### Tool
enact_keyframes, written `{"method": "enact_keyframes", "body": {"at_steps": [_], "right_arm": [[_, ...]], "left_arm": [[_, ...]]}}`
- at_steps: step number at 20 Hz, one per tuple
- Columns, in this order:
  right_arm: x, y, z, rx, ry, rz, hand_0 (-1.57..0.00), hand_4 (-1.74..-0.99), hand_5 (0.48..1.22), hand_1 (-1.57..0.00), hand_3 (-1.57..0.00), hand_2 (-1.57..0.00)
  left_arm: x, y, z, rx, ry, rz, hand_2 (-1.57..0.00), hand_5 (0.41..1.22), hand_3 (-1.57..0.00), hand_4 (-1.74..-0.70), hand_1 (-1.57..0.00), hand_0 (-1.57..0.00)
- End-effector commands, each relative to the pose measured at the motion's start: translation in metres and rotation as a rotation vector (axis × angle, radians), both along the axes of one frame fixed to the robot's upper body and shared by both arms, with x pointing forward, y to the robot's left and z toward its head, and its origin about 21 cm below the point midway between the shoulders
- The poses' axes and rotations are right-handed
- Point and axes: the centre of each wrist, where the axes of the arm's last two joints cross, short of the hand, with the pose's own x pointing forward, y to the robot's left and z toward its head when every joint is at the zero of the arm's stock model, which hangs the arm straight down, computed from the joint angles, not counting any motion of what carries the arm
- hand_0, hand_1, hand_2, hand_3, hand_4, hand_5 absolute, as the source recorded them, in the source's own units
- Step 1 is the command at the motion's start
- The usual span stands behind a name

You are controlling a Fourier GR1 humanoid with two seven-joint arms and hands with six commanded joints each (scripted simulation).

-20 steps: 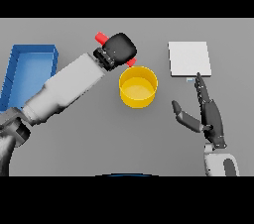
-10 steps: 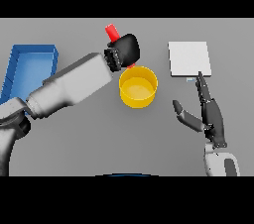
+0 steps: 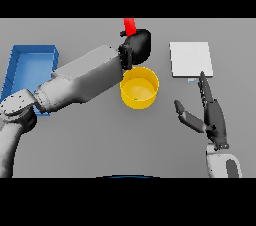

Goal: Pick up the red beaker and tilt it to pour out 1 green nut into yellow bowl. Pick up the yellow bowl and place it on the metallic measuring scale.

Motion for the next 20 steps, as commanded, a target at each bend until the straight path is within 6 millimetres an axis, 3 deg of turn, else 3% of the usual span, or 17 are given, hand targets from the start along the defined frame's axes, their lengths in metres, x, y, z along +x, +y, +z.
{"method": "enact_keyframes", "body": {"at_steps": [1,5,8,11,13,14,17,18,20], "right_arm": [[0.001,0.001,0.001,-0.006,0.001,-0.008,0.0,-1.138,0.572,0.0,0.0,0.0],[0.0,0.005,0.002,-0.015,-0.013,-0.001,0.0,-1.133,0.557,0.0,0.0,0.0],[0.001,0.003,0.0,-0.003,-0.006,0.009,0.0,-1.128,0.554,0.0,0.0,0.0],[0.003,0.003,0.002,0.013,-0.012,0.035,0.0,-1.104,0.563,0.0,0.0,0.0],[0.005,0.006,0.003,0.006,-0.03,0.051,0.0,-1.104,0.576,0.0,0.0,0.0],[0.007,0.007,0.003,0.017,-0.017,0.05,0.0,-1.105,0.578,0.0,0.0,0.0],[0.01,0.003,0.003,0.003,-0.029,0.06,0.0,-1.121,0.588,0.0,0.0,0.0],[0.008,0.007,0.001,-0.003,-0.026,0.064,0.0,-1.118,0.595,0.0,0.0,0.0],[0.008,0.003,0.001,-0.03,-0.014,0.058,0.0,-1.127,0.606,0.0,0.0,0.0]], "left_arm": [[0.001,-0.004,0.012,0.011,-0.017,-0.005,-1.57,1.221,-1.57,-1.73,-1.57,-1.57],[0.019,-0.009,0.086,-0.014,-0.142,0.023,-1.57,1.221,-1.57,-1.73,-1.57,-1.57],[0.04,0.02,0.139,-0.159,-0.208,0.117,-1.57,1.221,-1.57,-1.72,-1.57,-1.57],[0.055,0.049,0.183,-0.42,-0.211,0.321,-1.57,1.221,-1.57,-1.73,-1.57,-1.57],[0.065,0.094,0.211,-0.698,-0.132,0.507,-1.57,1.221,-1.51,-1.73,-1.57,-1.57],[0.07,0.123,0.219,-0.838,-0.099,0.592,-1.57,1.221,-1.51,-1.73,-1.57,-1.57],[0.079,0.194,0.214,-1.196,0.051,0.755,-1.57,1.221,-1.53,-1.74,-1.57,-1.57],[0.08,0.214,0.209,-1.31,0.075,0.805,-1.57,1.221,-1.54,-1.74,-1.57,-1.57],[0.083,0.249,0.176,-1.471,0.103,0.892,-1.57,1.221,-1.55,-1.74,-1.57,-1.57]]}}
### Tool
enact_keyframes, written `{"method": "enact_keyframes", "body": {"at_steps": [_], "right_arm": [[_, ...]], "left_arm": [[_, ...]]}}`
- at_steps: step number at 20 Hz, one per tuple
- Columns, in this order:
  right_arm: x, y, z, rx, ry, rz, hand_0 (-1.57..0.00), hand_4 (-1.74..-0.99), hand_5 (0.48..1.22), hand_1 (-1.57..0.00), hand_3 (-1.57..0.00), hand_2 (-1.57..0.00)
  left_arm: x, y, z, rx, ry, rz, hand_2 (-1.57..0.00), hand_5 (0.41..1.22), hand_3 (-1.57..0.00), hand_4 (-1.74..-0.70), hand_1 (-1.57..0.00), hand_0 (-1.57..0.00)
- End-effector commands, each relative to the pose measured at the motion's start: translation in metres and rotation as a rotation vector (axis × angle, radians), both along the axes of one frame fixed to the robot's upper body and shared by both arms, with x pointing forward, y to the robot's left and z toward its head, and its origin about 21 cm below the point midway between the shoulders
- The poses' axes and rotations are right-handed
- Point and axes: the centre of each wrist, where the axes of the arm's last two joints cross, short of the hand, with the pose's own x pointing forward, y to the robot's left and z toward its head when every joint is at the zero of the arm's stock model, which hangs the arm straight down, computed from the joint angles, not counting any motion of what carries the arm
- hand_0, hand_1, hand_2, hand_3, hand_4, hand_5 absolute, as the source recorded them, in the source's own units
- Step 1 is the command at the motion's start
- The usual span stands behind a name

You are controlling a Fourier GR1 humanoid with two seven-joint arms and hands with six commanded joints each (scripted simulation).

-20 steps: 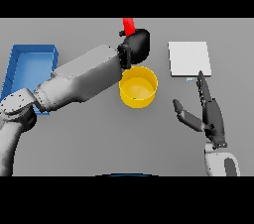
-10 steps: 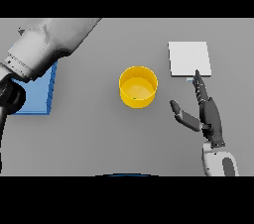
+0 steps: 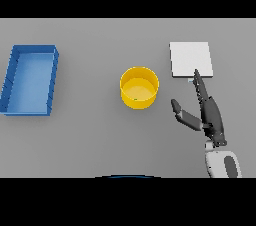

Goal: Pick up the red beaker and tilt it to pour out 1 green nut into yellow bowl. Pick up the yellow bowl and place it on the metallic measuring scale.

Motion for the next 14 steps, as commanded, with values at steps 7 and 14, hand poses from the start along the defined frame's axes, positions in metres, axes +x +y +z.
{"method": "enact_keyframes", "body": {"at_steps": [7,14], "right_arm": [[0.005,0.0,-0.001,-0.002,0.004,0.029,0.0,-1.138,0.648,0.0,0.0,0.0],[-0.002,-0.004,-0.002,-0.007,-0.018,0.036,0.0,-1.159,0.677,0.0,0.0,0.0]], "left_arm": [[-0.015,0.069,-0.097,-0.371,0.016,0.388,-1.57,1.221,-1.57,-1.74,-1.57,-1.57],[-0.066,0.084,-0.19,-0.568,0.05,0.489,-1.57,1.221,-1.57,-1.74,-1.57,-1.57]]}}
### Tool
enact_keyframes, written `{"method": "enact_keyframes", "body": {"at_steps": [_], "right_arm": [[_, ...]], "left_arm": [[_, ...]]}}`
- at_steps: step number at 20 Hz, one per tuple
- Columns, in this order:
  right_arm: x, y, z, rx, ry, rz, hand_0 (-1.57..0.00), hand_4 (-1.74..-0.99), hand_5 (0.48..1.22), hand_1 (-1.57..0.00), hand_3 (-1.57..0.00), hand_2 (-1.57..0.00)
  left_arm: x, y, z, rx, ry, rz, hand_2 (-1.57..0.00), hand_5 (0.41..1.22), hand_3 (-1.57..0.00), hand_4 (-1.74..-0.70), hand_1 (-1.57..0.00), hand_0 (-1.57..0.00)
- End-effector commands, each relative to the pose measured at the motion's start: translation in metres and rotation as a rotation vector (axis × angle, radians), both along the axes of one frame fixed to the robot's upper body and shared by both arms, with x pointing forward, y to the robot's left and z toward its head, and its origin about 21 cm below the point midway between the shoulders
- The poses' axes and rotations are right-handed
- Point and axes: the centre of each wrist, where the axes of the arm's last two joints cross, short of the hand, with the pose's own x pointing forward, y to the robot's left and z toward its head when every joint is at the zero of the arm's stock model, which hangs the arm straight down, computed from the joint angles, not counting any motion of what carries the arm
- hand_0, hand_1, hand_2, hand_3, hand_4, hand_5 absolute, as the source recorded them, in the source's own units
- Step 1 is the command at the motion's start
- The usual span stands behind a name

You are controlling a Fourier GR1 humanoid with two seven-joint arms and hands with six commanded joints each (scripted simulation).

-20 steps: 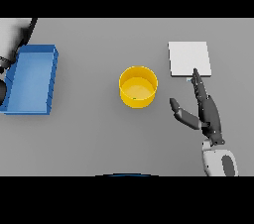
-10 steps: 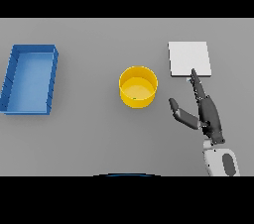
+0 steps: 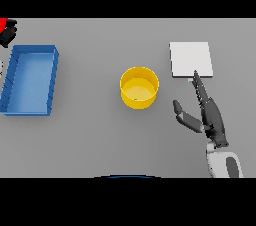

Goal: Pick up the red beaker and tilt it to pour out 1 green nut into yellow bowl. Pick up the yellow bowl and place it on the metallic measuring scale.

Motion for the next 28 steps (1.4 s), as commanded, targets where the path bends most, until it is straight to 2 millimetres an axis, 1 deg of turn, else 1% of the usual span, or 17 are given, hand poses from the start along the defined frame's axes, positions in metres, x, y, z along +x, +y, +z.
{"method": "enact_keyframes", "body": {"at_steps": [1,3,4,7,8,9,10,11,13,15,16,19,22,24,25,26,28], "right_arm": [[0.001,-0.003,0.001,-0.005,0.002,-0.003,0.0,-1.166,0.676,0.0,0.0,0.0],[0.0,-0.002,-0.001,-0.004,0.016,0.003,0.0,-1.174,0.676,0.0,0.0,0.0],[0.0,-0.001,-0.001,-0.007,0.014,0.002,0.0,-1.171,0.677,0.0,0.0,0.0],[0.005,0.001,0.002,0.001,0.016,-0.004,0.0,-1.157,0.671,0.0,0.0,0.0],[0.002,0.002,0.0,0.005,0.011,0.009,0.0,-1.155,0.669,0.0,0.0,0.0],[0.002,-0.001,0.0,0.006,0.014,0.007,0.0,-1.155,0.67,0.0,0.0,0.0],[0.001,-0.005,0.0,0.002,0.017,-0.003,0.0,-1.153,0.67,0.0,0.0,0.0],[-0.001,-0.003,0.0,0.001,0.007,-0.001,0.0,-1.151,0.67,0.0,0.0,0.0],[-0.001,0.002,0.0,0.008,0.007,-0.002,0.0,-1.15,0.671,0.0,0.0,0.0],[0.0,0.0,-0.001,0.007,0.016,-0.01,0.0,-1.155,0.67,0.0,0.0,0.0],[0.0,0.002,-0.001,0.012,0.011,-0.006,0.0,-1.155,0.669,0.0,0.0,0.0],[-0.001,0.0,0.0,-0.021,0.004,-0.014,0.0,-1.157,0.665,0.0,0.0,0.0],[0.001,-0.002,0.002,-0.037,0.003,-0.027,0.0,-1.154,0.657,0.0,0.0,0.0],[0.004,0.005,0.006,-0.096,0.034,-0.049,0.0,-1.131,0.631,0.0,0.0,0.0],[0.004,0.004,0.006,-0.121,0.023,-0.022,0.0,-1.115,0.638,0.0,0.0,0.0],[0.01,0.002,0.012,-0.155,0.007,0.025,0.0,-1.087,0.649,0.0,0.0,0.0],[0.022,0.002,0.018,-0.258,0.001,0.122,0.0,-1.088,0.665,0.0,0.0,0.0]], "left_arm": [[-0.009,0.001,-0.009,-0.014,0.01,0.017,-1.57,1.221,-1.57,-1.74,-1.57,-1.57],[-0.025,-0.003,-0.02,-0.037,0.014,0.024,-1.57,1.151,-1.57,-1.74,-1.57,-1.57],[-0.03,-0.007,-0.027,-0.053,0.027,0.032,-1.57,1.098,-1.57,-1.74,-1.57,-1.57],[-0.041,-0.011,-0.03,-0.079,0.041,0.067,-1.57,0.925,-1.57,-1.74,-1.57,-1.57],[-0.045,-0.011,-0.029,-0.093,0.057,0.083,-1.57,0.868,-1.57,-1.66,-1.57,-1.57],[-0.049,-0.01,-0.028,-0.094,0.067,0.067,-1.53,0.818,-1.53,-1.52,-1.57,-1.57],[-0.054,-0.011,-0.026,-0.092,0.074,-0.001,-1.28,0.774,-1.32,-1.37,-1.34,-1.47],[-0.057,-0.007,-0.023,-0.105,0.086,-0.033,-1.02,0.737,-1.05,-1.23,-1.07,-1.17],[-0.061,-0.006,-0.02,-0.178,0.118,-0.1,-0.65,0.683,-0.67,-1.05,-0.69,-0.75],[-0.063,-0.004,-0.018,-0.118,0.174,-0.126,-0.42,0.651,-0.43,-0.92,-0.44,-0.48],[-0.062,-0.005,-0.02,-0.098,0.19,-0.134,-0.33,0.644,-0.34,-0.88,-0.35,-0.38],[-0.06,-0.004,-0.024,-0.025,0.24,-0.115,-0.17,0.627,-0.18,-0.81,-0.18,-0.2],[-0.058,-0.003,-0.021,-0.011,0.197,-0.125,-0.09,0.631,-0.09,-0.78,-0.09,-0.1],[-0.057,-0.008,-0.02,-0.028,0.153,-0.145,-0.06,0.633,-0.06,-0.78,-0.06,-0.06],[-0.057,-0.009,-0.02,-0.039,0.131,-0.151,-0.04,0.635,-0.05,-0.78,-0.05,-0.05],[-0.058,-0.011,-0.022,-0.061,0.11,-0.164,-0.03,0.644,-0.04,-0.78,-0.04,-0.04],[-0.058,-0.014,-0.022,-0.088,0.092,-0.164,-0.02,0.657,-0.02,-0.79,-0.02,-0.03]]}}
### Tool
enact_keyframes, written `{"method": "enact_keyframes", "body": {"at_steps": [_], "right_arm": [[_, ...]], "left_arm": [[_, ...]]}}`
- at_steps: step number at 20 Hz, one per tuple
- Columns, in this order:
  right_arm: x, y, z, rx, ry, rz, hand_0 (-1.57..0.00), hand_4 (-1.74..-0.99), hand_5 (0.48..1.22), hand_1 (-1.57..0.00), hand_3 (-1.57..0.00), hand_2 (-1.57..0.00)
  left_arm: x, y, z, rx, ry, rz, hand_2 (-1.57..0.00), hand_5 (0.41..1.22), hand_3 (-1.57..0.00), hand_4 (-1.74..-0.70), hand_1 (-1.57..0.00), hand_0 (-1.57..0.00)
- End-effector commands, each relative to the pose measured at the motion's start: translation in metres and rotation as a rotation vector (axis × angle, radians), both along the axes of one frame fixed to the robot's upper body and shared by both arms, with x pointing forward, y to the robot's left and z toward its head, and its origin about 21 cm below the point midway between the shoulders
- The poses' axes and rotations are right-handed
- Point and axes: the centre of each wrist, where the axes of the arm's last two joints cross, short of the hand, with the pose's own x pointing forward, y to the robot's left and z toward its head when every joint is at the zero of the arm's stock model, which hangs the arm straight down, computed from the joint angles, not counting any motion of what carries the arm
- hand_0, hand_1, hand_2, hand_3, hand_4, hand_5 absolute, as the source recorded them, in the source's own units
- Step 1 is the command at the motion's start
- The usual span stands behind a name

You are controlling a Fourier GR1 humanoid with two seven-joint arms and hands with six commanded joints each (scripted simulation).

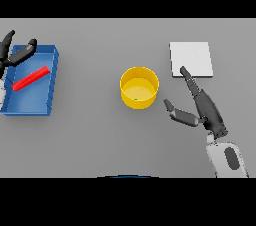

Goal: Pick up the red beaker and tilt it to pour out 1 green nut into yellow bowl. Pick up the yellow bowl and place it on the metallic measuring scale.

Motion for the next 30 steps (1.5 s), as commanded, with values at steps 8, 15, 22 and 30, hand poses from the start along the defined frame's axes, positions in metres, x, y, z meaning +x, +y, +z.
{"method": "enact_keyframes", "body": {"at_steps": [8,15,22,30], "right_arm": [[0.042,0.022,0.033,-0.598,-0.124,0.301,0.0,-1.152,0.632,0.0,0.0,0.0],[0.073,0.049,0.035,-0.857,-0.162,0.53,0.0,-1.153,0.639,0.0,0.0,0.0],[0.091,0.077,0.033,-1.01,-0.105,0.683,0.0,-1.159,0.663,0.0,0.0,0.0],[0.103,0.094,0.022,-1.121,-0.025,0.752,0.0,-1.186,0.684,0.0,-0.01,0.0]], "left_arm": [[-0.006,-0.008,0.001,-0.024,0.017,-0.007,0.0,0.688,0.0,-0.81,0.0,0.0],[-0.008,-0.002,-0.004,-0.028,0.013,-0.017,0.0,0.695,0.0,-0.81,0.0,0.0],[-0.006,0.003,-0.002,-0.016,0.019,-0.012,0.0,0.701,0.0,-0.81,0.0,0.0],[-0.007,0.005,-0.005,-0.008,0.024,-0.016,0.0,0.704,0.0,-0.8,0.0,0.0]]}}
